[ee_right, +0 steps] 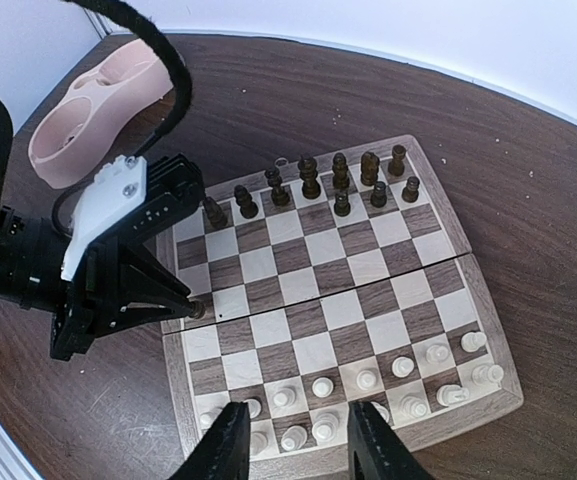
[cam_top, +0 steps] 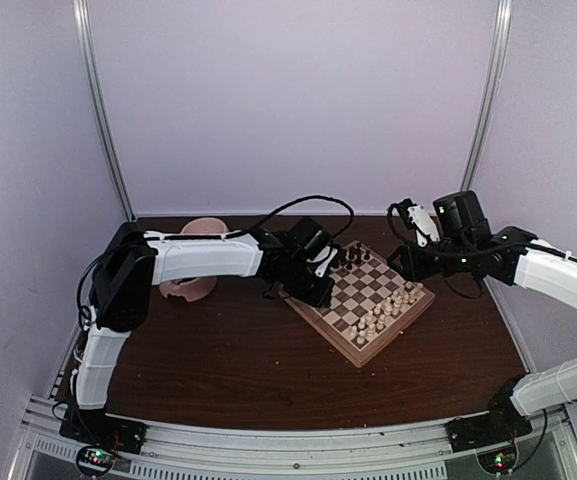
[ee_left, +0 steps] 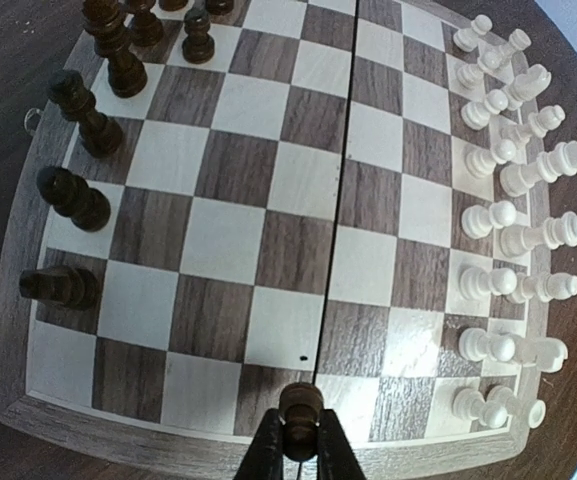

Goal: Set up the chess pieces on the board
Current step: Place the pawn on the chessboard, then pick up the pawn from the chessboard.

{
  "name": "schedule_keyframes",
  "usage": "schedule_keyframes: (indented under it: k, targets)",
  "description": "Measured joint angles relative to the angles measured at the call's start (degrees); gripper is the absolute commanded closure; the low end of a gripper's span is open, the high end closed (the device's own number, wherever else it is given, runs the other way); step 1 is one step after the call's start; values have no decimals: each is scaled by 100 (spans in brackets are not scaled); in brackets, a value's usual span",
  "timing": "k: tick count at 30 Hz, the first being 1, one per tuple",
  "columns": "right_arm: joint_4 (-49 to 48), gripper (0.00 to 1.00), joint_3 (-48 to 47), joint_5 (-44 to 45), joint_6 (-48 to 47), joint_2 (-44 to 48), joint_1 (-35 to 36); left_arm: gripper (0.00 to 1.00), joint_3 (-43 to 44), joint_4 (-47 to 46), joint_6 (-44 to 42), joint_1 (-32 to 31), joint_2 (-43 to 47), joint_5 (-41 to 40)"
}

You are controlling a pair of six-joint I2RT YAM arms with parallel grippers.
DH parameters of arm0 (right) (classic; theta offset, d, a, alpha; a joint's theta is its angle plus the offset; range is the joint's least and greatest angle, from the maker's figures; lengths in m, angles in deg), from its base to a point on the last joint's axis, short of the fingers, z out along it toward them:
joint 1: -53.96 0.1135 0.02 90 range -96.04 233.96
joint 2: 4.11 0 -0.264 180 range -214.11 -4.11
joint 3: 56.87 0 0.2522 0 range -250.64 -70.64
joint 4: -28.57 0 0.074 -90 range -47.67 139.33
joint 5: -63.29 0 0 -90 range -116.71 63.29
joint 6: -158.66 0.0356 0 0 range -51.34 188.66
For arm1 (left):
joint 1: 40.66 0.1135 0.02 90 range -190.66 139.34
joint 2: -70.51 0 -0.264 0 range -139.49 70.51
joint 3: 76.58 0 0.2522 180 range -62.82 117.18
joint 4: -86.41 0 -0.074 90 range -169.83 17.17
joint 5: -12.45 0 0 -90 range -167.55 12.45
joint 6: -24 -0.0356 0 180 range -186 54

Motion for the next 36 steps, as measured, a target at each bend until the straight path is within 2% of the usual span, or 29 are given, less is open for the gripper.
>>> schedule_keyframes:
  k: [12, 17, 22, 31, 36]
  targets:
    - [2, 64, 28, -2, 4, -2, 0, 86, 177, -31, -7, 0, -173, -155]
    - [2, 64, 33, -4, 7, -2, 0, 66, 271, 101, -90, 0, -223, -262]
    - [4, 64, 33, -81, 11, -55, 0, 55, 323, 197, -157, 0, -227, -317]
    - [42, 63, 33, -343, 22, -234, 0, 56, 291, 251, -109, 0, -146, -520]
    - [79, 63, 31, -520, 22, -297, 0, 57, -621, 136, -92, 2, 782, -1010]
